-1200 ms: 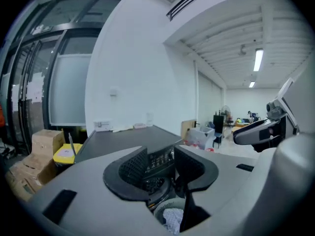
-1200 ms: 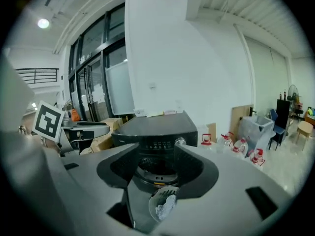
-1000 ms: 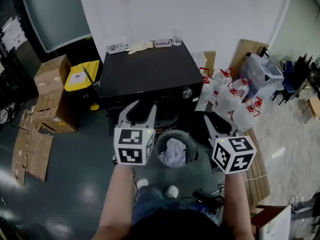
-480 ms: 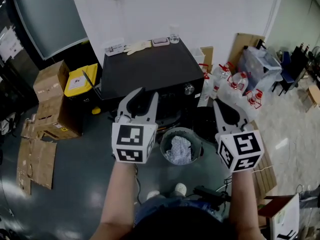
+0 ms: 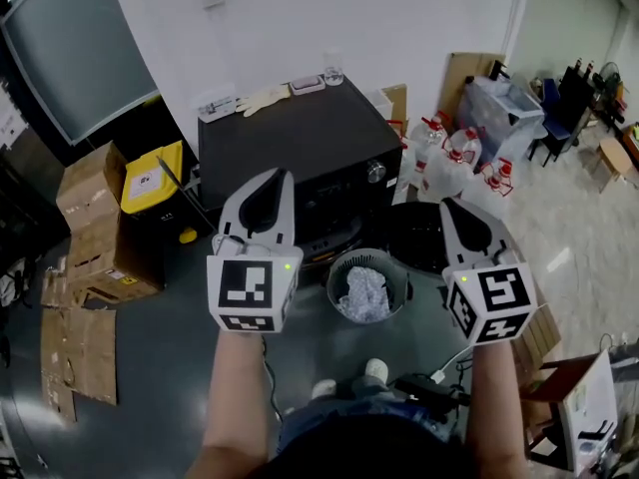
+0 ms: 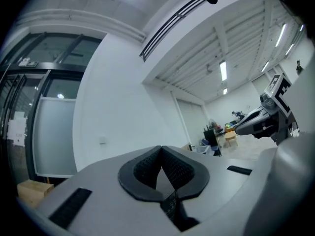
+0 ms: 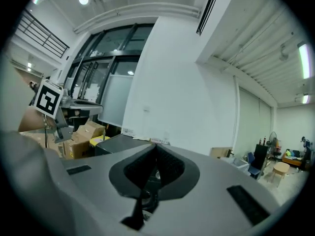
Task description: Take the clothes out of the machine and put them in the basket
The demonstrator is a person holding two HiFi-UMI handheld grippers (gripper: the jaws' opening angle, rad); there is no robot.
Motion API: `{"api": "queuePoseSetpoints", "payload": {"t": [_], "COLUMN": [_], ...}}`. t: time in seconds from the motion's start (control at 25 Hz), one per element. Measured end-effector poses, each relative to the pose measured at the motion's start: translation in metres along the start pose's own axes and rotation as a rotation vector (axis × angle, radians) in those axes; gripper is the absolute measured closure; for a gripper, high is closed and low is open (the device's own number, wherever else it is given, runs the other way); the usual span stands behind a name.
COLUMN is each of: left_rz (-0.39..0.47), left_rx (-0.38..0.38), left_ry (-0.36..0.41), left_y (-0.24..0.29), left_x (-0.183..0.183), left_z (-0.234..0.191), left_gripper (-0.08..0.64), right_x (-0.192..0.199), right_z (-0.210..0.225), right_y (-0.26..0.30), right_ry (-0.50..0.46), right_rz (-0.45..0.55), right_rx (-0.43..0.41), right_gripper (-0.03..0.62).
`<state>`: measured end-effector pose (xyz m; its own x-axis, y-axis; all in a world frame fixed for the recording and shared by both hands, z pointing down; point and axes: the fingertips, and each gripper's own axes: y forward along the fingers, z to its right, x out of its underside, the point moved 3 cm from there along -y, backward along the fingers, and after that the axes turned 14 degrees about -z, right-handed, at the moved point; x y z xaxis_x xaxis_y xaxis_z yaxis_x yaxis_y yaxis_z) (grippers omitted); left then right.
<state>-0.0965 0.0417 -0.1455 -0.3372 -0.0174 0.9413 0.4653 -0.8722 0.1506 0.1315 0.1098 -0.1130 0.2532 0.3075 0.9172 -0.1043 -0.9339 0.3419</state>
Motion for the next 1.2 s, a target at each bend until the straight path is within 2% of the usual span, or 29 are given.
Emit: {"api": "queuePoseSetpoints", "payload": {"t": [0.08, 0.24, 0.64, 1.2], "left_rz": [0.006, 0.011, 0.024, 0.028], "left_rx": [0.005, 0.018, 0.018, 0.002], "left_ry": [0.006, 0.01, 0.035, 0.049], "left_y": [-0.006, -0.017, -0.029, -0.03], "left_x": [0.001, 0.007, 0.01, 0.004], "left_z": [-0.002, -0.006, -0.023, -0.028], "left_gripper": [0.557, 0.557, 0.557, 0.557], "right_x": [0.005, 0.0, -0.011, -0.025], "right_z": [-0.004, -0.016, -0.036, -0.034], "right_y": [-0.003, -0.012, -0.018, -0.022], "right_ry": [0.019, 0.036, 0.003, -0.018], "right_rz": [-0.016, 0.013, 0.039, 0.064], "right_rx": [0.008, 0.019, 0.059, 0.075], "right_gripper": [0.591, 0.591, 0.591, 0.591]}}
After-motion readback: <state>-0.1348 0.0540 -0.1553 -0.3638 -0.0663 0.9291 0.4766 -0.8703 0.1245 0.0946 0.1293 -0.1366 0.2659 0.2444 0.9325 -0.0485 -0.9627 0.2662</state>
